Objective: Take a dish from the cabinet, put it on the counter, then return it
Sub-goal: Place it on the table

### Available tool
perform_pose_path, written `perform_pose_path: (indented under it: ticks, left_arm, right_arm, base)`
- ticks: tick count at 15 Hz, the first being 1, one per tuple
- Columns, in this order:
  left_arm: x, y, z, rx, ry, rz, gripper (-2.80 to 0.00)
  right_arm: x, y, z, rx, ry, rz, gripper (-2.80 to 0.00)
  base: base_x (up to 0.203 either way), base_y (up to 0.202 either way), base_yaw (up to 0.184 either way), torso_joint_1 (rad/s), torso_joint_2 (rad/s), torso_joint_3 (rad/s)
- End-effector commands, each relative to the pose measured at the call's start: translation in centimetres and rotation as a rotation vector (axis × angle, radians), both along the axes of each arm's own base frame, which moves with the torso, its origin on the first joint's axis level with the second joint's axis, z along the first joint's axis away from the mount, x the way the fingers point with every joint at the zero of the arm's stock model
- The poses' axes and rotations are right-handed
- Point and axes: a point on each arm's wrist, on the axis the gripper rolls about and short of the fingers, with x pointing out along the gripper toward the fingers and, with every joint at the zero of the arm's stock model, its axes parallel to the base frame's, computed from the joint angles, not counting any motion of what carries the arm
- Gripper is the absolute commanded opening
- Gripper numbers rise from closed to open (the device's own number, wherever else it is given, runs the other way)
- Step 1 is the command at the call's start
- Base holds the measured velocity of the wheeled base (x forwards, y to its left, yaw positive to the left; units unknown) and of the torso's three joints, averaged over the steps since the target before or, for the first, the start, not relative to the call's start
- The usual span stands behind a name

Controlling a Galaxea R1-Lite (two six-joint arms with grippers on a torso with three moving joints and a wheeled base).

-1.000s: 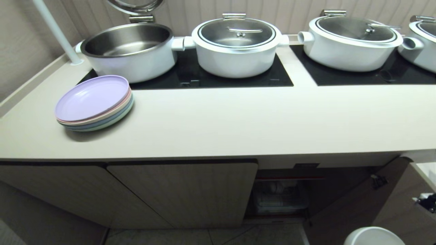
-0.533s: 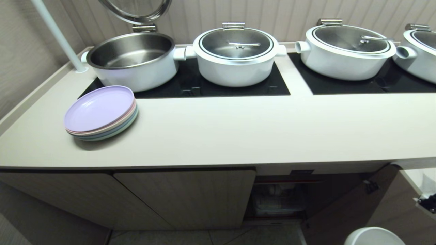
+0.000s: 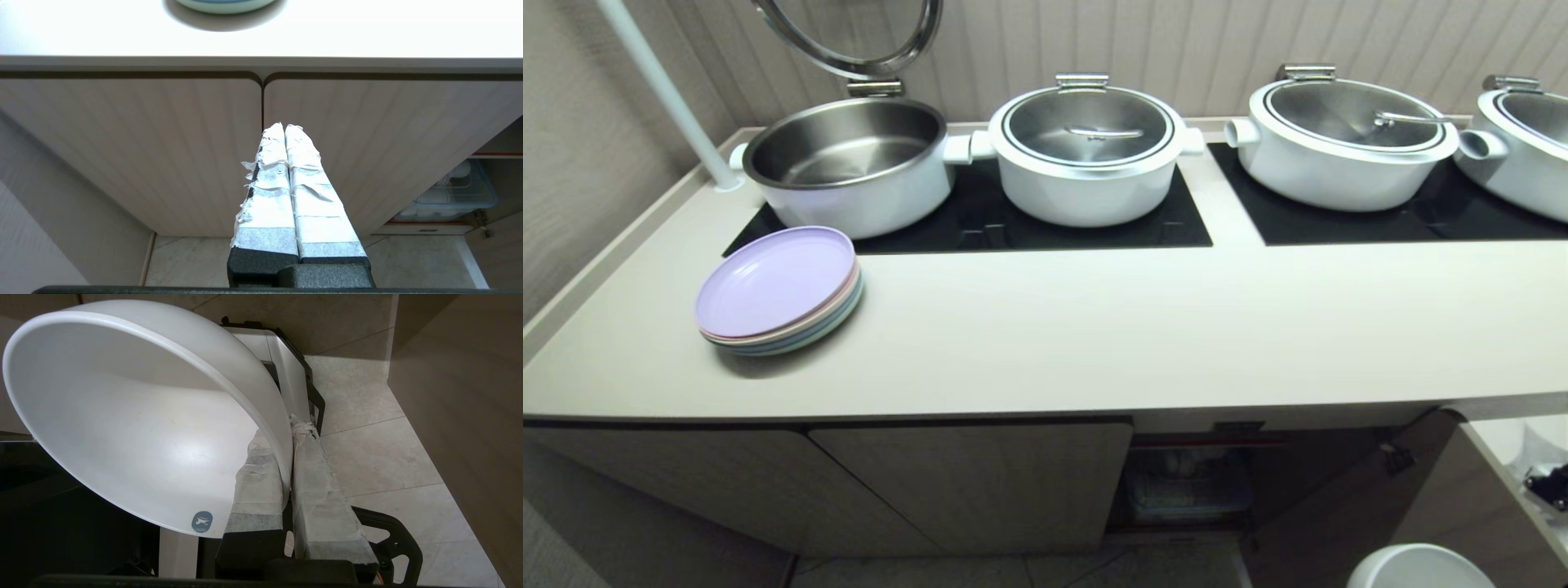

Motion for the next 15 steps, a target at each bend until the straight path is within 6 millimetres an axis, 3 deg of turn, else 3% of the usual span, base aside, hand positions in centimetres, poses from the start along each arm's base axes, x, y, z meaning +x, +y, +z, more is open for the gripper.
perform_pose_path:
  ticks: [1, 9, 15]
  left_arm:
    - [0.00, 0.00, 0.00, 0.000, 0.000, 0.001, -2.80]
    - [0.00, 0.00, 0.00, -0.002, 0.000, 0.001, -2.80]
    - [0.00, 0.00, 0.00, -0.002, 0.000, 0.001, -2.80]
  right_arm:
    - [0.01, 0.02, -0.03, 0.001, 0.005, 0.002, -2.80]
    - [-0.02, 0.01, -0.11, 0.001, 0.008, 0.001, -2.80]
    - [0.03, 0.03, 0.01, 0.012, 0.009, -0.013, -2.80]
  base:
    - [0.000, 0.000, 0.000, 0.147, -0.31, -0.150]
    - [0.000, 0.000, 0.000, 0.124, -0.26, -0.129]
    - [0.000, 0.000, 0.000, 0.000, 0.00, 0.000]
